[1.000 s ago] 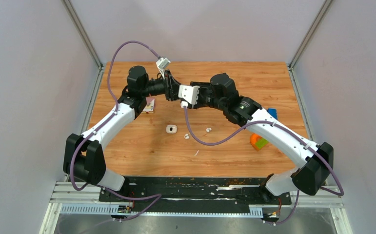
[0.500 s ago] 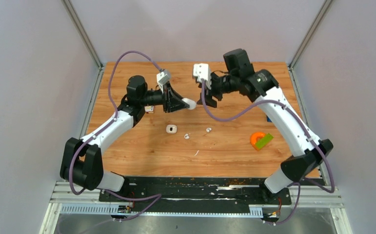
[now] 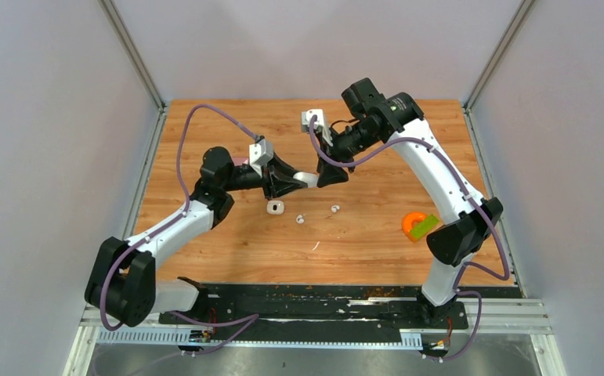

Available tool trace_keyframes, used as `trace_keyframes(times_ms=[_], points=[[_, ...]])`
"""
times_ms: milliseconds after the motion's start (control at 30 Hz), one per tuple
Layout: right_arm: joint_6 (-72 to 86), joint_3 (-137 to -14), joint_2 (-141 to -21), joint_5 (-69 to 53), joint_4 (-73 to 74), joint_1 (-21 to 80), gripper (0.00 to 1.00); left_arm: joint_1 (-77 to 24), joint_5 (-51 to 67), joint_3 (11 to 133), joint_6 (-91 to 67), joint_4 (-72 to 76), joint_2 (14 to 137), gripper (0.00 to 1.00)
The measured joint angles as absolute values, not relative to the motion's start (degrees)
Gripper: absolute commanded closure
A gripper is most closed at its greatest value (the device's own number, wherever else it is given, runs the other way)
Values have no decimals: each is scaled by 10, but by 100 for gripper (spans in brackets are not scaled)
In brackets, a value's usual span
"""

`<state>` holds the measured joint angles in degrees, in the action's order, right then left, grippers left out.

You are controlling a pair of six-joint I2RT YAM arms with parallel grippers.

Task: Insert the wireless bluetooth earbuds into the charging case
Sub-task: Adjust the charging case at the center of the board.

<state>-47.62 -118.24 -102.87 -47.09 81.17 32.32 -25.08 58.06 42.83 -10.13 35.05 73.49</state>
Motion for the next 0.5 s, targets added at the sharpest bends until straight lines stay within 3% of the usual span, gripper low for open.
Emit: trace_keyframes(times_ms=[333,500], points=[[-455,-1162,-1028,-455,791,334,57,-266,565,416,-151,447,735,85],[-448,-1131,-1027,-453,761,336,81,-267,555,416,-168,461,735,81]])
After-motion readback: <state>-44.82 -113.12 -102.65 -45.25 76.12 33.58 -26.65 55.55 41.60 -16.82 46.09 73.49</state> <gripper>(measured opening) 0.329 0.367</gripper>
